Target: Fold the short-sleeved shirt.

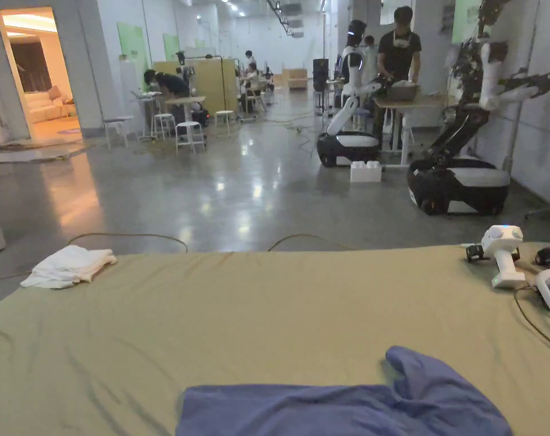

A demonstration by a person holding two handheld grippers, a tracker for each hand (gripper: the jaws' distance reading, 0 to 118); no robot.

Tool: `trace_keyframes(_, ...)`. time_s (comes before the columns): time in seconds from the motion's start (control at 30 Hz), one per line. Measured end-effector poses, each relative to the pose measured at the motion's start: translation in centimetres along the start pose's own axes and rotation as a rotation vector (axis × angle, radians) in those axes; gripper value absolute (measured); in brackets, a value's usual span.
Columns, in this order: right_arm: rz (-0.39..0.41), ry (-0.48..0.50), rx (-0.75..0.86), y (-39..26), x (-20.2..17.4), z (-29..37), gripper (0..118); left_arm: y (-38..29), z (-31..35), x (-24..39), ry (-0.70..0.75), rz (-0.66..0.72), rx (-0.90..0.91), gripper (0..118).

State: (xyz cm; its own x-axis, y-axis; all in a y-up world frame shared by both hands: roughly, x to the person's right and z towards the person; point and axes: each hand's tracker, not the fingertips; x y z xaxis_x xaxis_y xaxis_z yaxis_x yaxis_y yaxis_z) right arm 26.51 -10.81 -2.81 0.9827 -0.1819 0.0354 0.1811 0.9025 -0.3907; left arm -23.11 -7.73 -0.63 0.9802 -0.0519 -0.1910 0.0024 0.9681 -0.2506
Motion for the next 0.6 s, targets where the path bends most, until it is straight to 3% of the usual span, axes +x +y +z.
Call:
trace_keyframes(0.1, 0.050, 0.071, 0.173, 3.1, -3.5, 3.7, 72, 4.3, 3.3, 1.4, 0.045, 0.004, 0.164, 99)
trace_keyframes(0.17, 0.103, 0.066, 0.259, 4.5, -5.5, 5.2, 69, 6.4, 4.7, 2.1, 0.025, -0.010, 0.206, 98)
trace_keyframes(0.2, 0.124, 0.050, 0.299, 5.1, -6.5, 5.9, 64, 7.3, 5.1, 2.5, 0.018, -0.015, 0.217, 97)
trace_keyframes(0.23, 0.134, 0.046, 0.325, 5.7, -7.5, 6.4, 52, 7.9, 5.6, 2.9, 0.014, -0.019, 0.219, 95)
trace_keyframes(0.27, 0.144, 0.060, 0.343, 6.1, -8.1, 6.8, 52, 8.3, 6.0, 3.2, 0.003, -0.020, 0.224, 93)
trace_keyframes(0.33, 0.162, 0.091, 0.354, 6.5, -9.0, 7.2, 39, 8.7, 6.8, 3.8, -0.032, -0.024, 0.253, 86)
trace_keyframes(0.37, 0.163, 0.085, 0.355, 6.6, -9.2, 7.1, 14, 8.8, 7.1, 4.2, -0.037, -0.032, 0.257, 70)
trace_keyframes(0.4, 0.165, 0.077, 0.362, 6.6, -9.7, 7.3, 2, 8.8, 7.4, 4.7, -0.021, -0.051, 0.268, 42)
trace_keyframes(0.43, 0.171, 0.105, 0.351, 6.7, -10.0, 7.4, 1, 8.7, 7.5, 5.1, -0.005, -0.063, 0.278, 3)
trace_keyframes(0.6, 0.206, 0.132, 0.319, 6.6, -11.4, 6.9, 0, 9.2, 8.4, 5.5, -0.061, -0.064, 0.294, 0)
